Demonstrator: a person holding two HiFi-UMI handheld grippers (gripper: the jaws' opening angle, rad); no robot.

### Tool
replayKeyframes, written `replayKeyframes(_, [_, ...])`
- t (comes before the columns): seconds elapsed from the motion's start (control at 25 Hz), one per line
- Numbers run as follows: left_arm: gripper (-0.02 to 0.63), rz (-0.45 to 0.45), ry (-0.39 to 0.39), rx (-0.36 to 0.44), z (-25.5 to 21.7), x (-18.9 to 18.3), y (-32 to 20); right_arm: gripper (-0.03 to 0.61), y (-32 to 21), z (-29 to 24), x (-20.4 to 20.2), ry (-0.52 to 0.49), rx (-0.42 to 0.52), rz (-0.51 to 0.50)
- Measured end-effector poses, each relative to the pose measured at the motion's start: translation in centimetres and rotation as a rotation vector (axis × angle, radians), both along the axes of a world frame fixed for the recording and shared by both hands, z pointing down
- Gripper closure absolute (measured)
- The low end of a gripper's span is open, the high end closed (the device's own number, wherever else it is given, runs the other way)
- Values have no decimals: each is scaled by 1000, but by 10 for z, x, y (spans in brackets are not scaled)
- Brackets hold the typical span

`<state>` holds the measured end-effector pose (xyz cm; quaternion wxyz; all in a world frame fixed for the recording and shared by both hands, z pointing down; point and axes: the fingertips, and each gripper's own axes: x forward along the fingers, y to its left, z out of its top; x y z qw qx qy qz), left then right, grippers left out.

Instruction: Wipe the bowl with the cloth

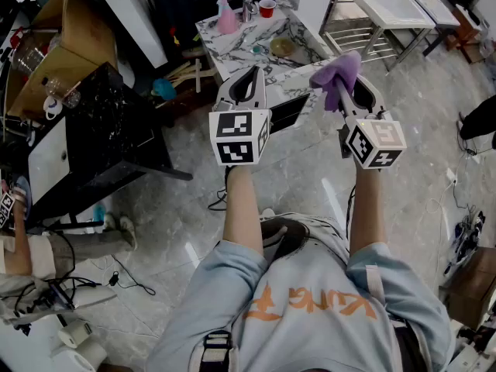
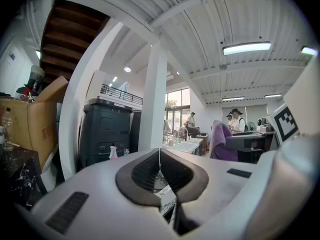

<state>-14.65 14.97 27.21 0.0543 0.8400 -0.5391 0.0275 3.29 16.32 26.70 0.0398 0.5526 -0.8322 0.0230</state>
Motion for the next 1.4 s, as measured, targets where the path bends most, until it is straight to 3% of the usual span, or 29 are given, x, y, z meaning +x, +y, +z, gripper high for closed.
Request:
replayKeyframes(0.56, [591,2,10,-4,4,-14,-21,448,-20,-1,-12,10,13,21])
replayKeyframes(1.04, [591,64,21,0,4,17,-35,448,-27,-5,29,40,6,97])
replayKeyframes(1.4, [591,-41,-9,-21,18,-16,-69,448,-84,11,11,-6,9,43])
